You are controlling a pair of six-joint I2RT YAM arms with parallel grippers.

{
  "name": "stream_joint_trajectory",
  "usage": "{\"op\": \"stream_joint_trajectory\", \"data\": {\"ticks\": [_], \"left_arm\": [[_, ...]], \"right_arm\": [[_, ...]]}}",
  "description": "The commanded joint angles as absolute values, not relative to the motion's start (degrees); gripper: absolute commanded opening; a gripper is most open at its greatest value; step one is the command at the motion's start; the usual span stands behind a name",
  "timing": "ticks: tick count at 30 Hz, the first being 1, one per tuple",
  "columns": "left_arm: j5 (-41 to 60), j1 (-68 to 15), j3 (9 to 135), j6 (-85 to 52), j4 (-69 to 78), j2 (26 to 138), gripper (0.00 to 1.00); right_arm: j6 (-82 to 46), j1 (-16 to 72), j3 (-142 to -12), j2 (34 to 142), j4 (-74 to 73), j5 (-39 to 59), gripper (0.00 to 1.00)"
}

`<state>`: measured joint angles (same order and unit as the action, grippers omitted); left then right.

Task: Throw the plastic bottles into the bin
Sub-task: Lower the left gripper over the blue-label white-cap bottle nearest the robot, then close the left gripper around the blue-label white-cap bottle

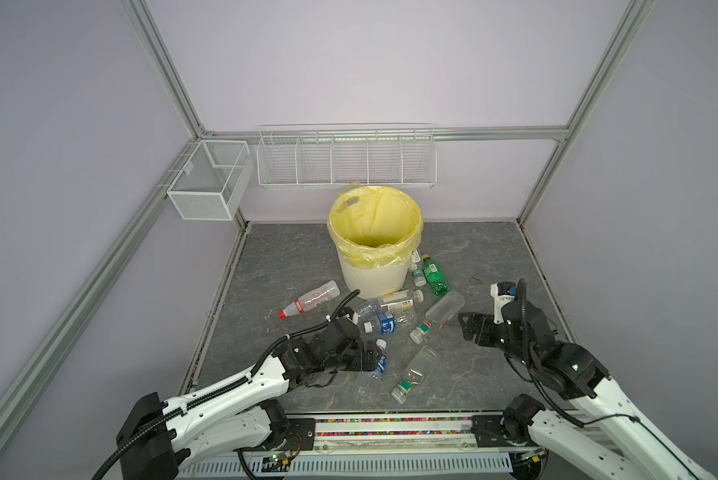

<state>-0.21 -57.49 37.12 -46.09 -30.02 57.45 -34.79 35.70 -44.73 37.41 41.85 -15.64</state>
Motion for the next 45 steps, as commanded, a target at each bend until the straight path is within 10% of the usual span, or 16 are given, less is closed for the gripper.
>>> {"op": "stream_joint_trajectory", "data": {"ticks": [1, 21, 45], "left_arm": [[-1.8, -58.2, 37.6, -47.6, -30.5, 58.1, 0.99], [-4.5, -65.7, 37.4, -46.9, -31.2, 66.6, 1.00], [-2.2, -65.9, 38.8, -42.8, -29.7, 74.2, 0.40]], "right_arm": [[-36.2, 35.4, -43.8, 36.4, 43.1, -16.5, 0.88], [-37.3, 35.4, -44.9, 38.8, 43.4, -16.6, 0.88], [-37.5, 35.5, -42.8, 39.5, 40.1, -21.4, 0.88]]}}
